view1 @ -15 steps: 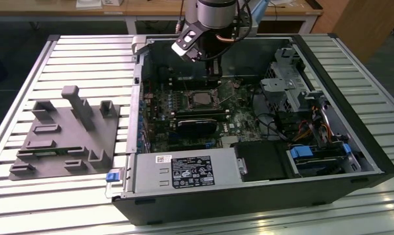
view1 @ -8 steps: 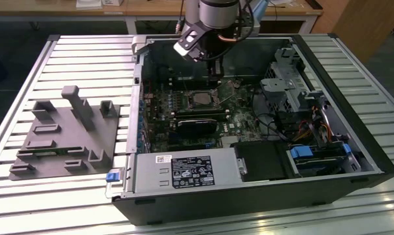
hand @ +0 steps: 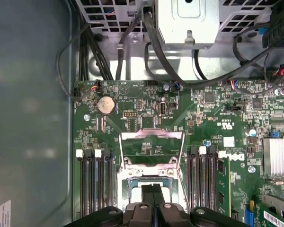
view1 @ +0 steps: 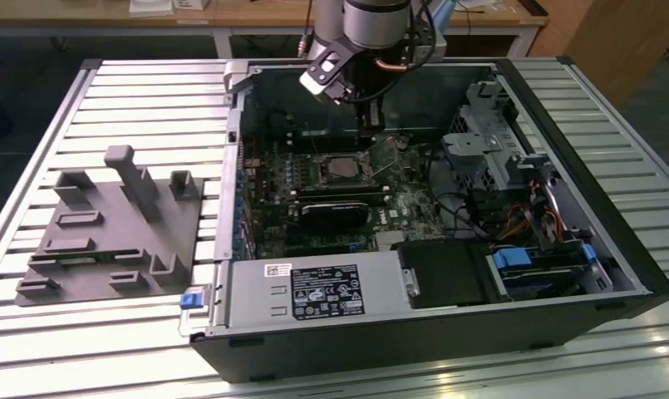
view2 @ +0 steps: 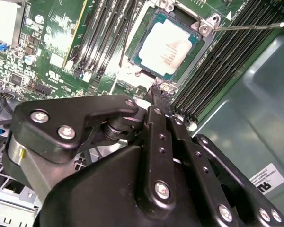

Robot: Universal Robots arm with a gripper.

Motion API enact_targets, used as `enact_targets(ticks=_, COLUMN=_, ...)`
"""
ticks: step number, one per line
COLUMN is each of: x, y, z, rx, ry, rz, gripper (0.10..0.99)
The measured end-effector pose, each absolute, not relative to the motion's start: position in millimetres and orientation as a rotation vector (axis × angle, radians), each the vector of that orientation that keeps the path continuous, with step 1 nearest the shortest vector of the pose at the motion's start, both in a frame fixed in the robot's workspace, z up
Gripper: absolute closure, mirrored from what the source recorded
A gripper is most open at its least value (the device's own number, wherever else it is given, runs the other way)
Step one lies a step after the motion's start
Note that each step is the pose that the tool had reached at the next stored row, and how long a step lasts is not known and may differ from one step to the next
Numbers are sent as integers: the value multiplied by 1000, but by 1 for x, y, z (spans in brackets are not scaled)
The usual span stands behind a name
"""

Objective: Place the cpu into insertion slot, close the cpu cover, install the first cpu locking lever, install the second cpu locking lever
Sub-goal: 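Close the cpu cover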

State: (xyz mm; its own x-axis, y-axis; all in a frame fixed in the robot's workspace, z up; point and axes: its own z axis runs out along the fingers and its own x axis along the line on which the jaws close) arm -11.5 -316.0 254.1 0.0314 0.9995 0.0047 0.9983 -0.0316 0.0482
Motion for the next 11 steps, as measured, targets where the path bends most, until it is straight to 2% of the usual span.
enact_targets(ticks=11, x=0, y=-316, z=254, rx=2233, ry=2164, rz=57, gripper=980)
